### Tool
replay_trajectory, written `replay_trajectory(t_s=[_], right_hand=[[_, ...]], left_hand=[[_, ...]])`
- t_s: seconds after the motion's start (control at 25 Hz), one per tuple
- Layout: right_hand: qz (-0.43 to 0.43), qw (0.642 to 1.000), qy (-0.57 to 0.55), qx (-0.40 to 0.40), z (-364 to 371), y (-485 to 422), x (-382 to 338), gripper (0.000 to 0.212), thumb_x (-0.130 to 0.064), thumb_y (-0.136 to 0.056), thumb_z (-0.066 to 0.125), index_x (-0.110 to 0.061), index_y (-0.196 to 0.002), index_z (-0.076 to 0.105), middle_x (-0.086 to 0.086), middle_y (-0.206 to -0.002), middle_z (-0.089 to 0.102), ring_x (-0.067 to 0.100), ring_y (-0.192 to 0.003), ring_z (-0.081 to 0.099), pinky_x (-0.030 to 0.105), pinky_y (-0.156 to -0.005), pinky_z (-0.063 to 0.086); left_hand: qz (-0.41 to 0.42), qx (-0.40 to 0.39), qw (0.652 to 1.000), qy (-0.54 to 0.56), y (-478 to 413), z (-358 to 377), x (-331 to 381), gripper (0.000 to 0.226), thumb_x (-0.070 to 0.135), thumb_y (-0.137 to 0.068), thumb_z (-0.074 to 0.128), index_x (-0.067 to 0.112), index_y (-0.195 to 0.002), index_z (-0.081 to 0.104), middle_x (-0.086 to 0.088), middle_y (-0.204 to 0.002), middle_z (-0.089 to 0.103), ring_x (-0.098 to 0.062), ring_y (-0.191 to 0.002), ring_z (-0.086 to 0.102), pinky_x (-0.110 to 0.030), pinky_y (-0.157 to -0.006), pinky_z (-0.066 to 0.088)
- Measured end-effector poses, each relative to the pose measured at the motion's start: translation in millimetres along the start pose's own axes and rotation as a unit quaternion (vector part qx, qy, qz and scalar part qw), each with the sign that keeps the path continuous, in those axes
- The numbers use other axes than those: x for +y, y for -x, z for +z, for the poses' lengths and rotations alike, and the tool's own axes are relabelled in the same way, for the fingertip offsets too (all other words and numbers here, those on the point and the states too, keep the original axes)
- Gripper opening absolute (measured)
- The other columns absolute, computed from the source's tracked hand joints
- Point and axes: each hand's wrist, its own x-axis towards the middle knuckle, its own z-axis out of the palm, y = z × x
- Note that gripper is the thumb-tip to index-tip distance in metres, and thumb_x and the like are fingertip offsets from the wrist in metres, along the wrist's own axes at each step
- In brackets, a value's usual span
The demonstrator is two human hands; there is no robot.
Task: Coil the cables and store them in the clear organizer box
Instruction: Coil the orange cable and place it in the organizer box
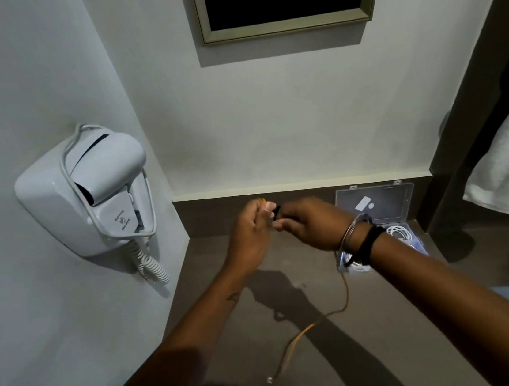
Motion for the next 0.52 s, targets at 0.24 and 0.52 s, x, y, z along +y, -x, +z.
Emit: replay_trajectory(t_s=[0.24,0.52], right_hand=[[0.066,0.981,-0.117,0.138,-27.6,-22.3,34.7,0.017,-0.02,-0.088,0.065,-0.007,-0.079,0.071,0.005,-0.074,0.069,0.016,-0.069,0.059,0.026,-0.064,0.044],[0.046,0.995,-0.033,-0.084,42.2,8.8,13.3,0.022,-0.016,-0.094,0.052,-0.002,-0.084,0.066,0.018,-0.082,0.068,0.032,-0.078,0.061,0.033,-0.065,0.041]], left_hand=[[-0.132,-0.18,0.941,0.255,-9.2,-2.3,29.8,0.039,0.036,-0.101,0.041,0.015,-0.07,0.054,0.0,-0.056,0.051,-0.015,-0.047,0.047,-0.024,-0.05,0.043],[-0.083,-0.003,0.978,0.193,-27.9,7.5,10.4,0.029,0.022,-0.104,0.035,0.015,-0.085,0.056,-0.011,-0.099,0.072,-0.014,-0.076,0.066,-0.031,-0.07,0.052]])
